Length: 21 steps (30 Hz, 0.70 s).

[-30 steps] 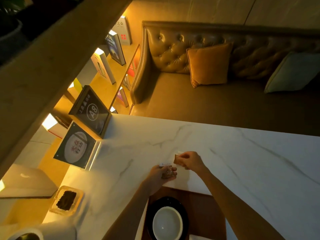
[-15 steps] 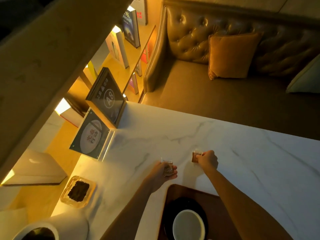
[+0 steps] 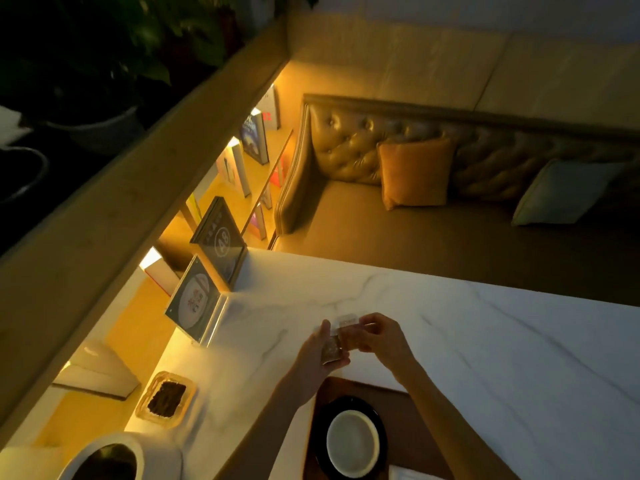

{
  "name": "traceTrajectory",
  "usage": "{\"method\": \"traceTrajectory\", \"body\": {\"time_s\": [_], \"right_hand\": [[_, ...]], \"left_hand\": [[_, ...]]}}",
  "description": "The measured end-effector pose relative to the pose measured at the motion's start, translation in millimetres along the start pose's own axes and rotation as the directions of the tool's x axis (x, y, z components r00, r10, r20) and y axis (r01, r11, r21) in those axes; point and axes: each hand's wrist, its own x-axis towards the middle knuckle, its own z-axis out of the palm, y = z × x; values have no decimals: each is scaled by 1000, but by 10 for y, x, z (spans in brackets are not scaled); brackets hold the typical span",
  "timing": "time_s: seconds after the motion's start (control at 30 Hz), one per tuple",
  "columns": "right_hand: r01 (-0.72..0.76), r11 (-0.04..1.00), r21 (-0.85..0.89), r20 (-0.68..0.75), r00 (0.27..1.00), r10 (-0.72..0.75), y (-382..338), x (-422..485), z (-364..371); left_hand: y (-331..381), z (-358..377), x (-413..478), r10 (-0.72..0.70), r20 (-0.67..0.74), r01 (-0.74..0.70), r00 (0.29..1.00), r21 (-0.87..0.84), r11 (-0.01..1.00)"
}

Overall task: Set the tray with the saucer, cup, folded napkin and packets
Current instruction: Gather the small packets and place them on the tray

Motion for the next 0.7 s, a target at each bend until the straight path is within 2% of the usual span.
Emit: {"method": "traceTrajectory", "body": {"time_s": [0.13, 0.27, 0.47, 0.63, 0.7], "right_hand": [[78, 997, -25, -11, 997, -78, -231, -631, -219], [165, 981, -107, -104, 979, -176, -316, -1236, -374], [245, 942, -232, -225, 928, -296, -273, -1955, -667], [354, 916, -191, -245, 886, -394, -245, -2320, -972], [358, 924, -133, -299, 874, -382, -224, -2441, -1055]], "left_hand": [[48, 424, -573, 109, 84, -117, 990, 89, 989], [-15, 845, -1072, 211, 136, -237, 968, 212, 948], [-234, 1356, -1524, 239, 108, -261, 965, 320, 911], [-346, 1794, -1678, 289, 6, -281, 957, 262, 923], [-385, 1965, -1746, 315, 1, -306, 949, 250, 919]]}}
